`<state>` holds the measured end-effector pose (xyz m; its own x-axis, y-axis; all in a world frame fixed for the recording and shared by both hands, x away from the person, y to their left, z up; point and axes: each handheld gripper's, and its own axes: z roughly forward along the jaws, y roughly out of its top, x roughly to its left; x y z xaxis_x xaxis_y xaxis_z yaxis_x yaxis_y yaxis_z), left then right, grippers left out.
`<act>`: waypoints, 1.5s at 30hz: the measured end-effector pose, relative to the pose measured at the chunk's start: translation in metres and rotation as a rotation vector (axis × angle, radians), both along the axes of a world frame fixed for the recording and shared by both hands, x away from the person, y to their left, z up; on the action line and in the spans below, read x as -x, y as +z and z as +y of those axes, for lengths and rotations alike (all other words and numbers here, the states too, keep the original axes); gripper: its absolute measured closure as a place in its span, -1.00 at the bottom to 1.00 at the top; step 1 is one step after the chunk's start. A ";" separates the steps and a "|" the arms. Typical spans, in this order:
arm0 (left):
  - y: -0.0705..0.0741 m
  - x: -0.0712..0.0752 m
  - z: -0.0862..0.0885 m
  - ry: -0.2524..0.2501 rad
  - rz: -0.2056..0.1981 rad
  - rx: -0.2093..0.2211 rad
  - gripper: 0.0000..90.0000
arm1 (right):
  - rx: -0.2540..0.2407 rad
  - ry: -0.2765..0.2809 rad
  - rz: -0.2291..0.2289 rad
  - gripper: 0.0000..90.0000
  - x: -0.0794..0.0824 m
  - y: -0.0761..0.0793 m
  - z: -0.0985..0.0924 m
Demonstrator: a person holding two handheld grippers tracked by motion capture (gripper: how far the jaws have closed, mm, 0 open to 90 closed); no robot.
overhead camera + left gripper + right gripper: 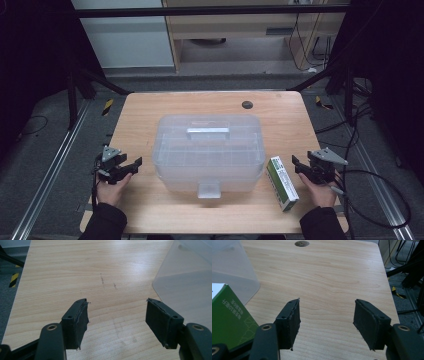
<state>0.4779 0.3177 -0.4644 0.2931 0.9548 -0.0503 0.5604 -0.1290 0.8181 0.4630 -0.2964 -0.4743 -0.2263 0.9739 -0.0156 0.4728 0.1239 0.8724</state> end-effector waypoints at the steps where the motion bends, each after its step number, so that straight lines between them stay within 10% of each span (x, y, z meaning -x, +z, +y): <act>1: 0.000 0.000 0.000 -0.001 0.000 -0.001 -0.25 | -0.006 0.002 0.001 -0.16 0.000 0.000 0.001; 13: 0.015 0.004 -0.001 -0.021 -0.033 0.012 -0.23 | -0.004 0.011 0.000 -0.17 0.001 0.004 0.001; 26: 0.073 0.015 0.003 -0.098 -0.127 0.000 -0.17 | 0.010 0.006 0.019 -0.20 0.000 0.006 0.004; 45: 0.113 0.006 -0.014 -0.196 -0.170 -0.035 -0.13 | 0.013 0.007 0.005 -0.21 -0.001 0.009 0.005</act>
<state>0.4724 0.3036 -0.3511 0.4740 0.8793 0.0474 0.3769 -0.2512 0.8915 0.4636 -0.2917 -0.4657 -0.2332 0.9721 -0.0272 0.4763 0.1385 0.8683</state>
